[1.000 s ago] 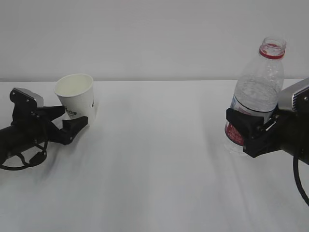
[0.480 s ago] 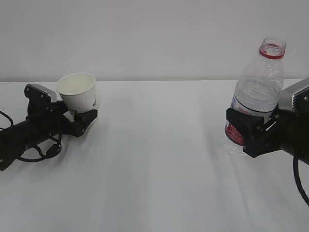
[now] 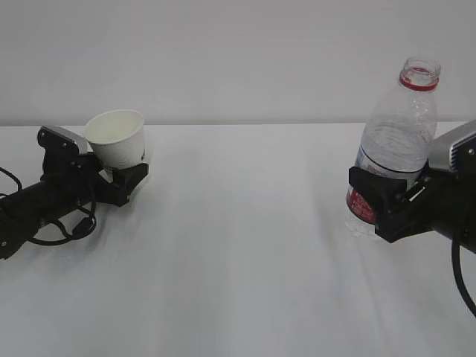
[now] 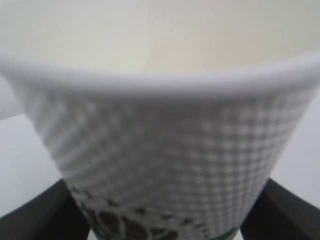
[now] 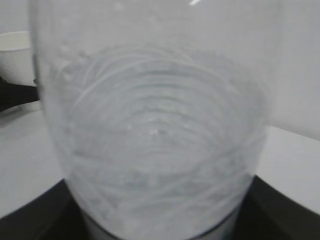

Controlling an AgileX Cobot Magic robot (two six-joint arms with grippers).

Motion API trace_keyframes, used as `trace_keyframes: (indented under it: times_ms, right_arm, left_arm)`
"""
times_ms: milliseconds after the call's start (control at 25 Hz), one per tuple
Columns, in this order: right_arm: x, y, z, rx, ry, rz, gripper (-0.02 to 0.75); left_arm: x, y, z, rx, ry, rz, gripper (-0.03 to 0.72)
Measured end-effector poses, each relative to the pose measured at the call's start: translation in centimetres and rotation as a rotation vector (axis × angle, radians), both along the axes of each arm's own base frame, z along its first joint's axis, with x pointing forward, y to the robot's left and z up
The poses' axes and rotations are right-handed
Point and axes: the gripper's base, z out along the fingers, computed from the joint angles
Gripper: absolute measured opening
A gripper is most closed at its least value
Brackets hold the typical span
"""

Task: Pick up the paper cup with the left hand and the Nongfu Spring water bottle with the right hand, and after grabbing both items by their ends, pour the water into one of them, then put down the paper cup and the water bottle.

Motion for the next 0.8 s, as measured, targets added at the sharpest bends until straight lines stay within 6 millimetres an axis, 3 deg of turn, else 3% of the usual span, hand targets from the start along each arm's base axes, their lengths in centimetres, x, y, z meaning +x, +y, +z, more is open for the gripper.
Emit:
trace_keyframes:
  times_ms: [480, 800]
  right_arm:
    - [0.0, 0.0, 0.0, 0.000, 0.000, 0.000, 0.516]
    - [0.0, 0.0, 0.0, 0.000, 0.000, 0.000, 0.515]
  left_arm:
    - [-0.2, 0.0, -0.1, -0.005, 0.012, 0.001, 0.578]
    - [-2.3, 0.2, 2.4, -0.007, 0.011, 0.002, 0.576]
